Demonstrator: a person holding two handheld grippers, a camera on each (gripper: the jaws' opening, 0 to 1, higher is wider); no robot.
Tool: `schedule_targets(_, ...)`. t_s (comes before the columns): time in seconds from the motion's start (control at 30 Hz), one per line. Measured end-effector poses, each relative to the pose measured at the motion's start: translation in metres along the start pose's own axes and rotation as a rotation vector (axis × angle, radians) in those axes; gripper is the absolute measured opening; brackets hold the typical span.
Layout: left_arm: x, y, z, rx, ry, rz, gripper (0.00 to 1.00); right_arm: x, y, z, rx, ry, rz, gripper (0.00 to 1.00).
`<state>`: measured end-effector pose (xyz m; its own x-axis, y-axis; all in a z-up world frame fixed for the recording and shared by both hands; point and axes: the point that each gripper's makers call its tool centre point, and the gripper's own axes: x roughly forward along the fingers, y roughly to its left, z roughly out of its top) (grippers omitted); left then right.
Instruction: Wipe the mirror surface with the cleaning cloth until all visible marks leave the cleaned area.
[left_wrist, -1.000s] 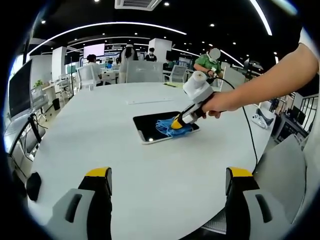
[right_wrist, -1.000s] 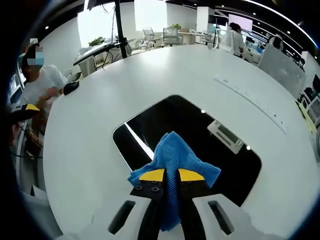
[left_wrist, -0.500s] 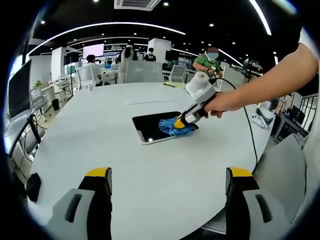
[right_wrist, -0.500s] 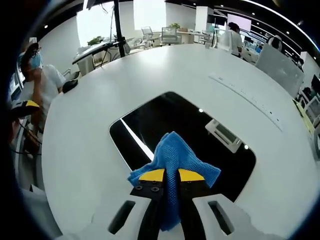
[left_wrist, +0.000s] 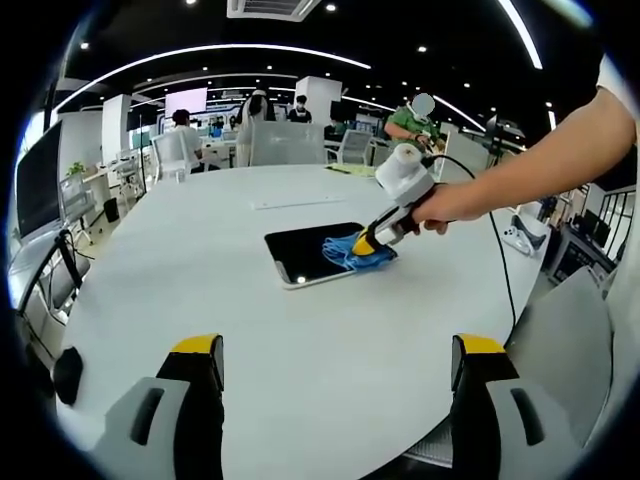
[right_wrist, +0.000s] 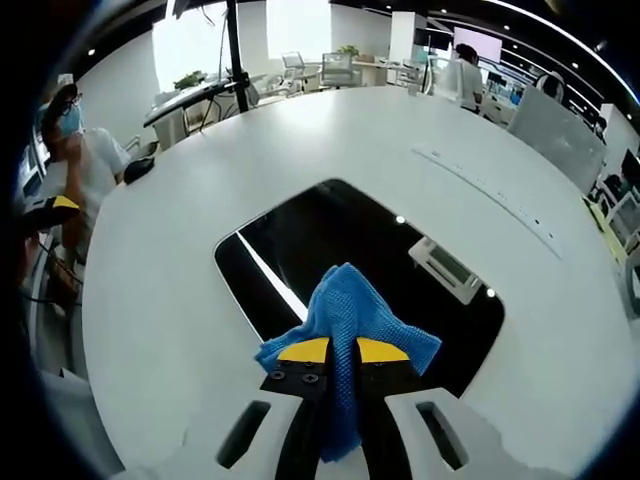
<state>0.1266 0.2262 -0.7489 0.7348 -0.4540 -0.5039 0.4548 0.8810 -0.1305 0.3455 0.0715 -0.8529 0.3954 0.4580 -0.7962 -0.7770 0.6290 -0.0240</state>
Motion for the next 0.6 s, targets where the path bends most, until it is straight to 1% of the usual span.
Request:
schedule_targets(0.1,0.001,0.000,0.000,0.000,0.001,-0.002,0.95,-0.001,-0.003,-0.002,0.003,0.001,-0.003,0.04)
schedule_targets(0.33,0.002,0.000,0.000,-0.001,0.000,0.000,0.95,-0.008,-0.001,-0.005,0.000,0.001,-0.015,0.04)
schedule_targets(0.6,0.003,-0.003,-0.001,-0.001,0.003,-0.007,0.95,-0.011,-0.004,-0.008,0.006,0.006,-0.020,0.04)
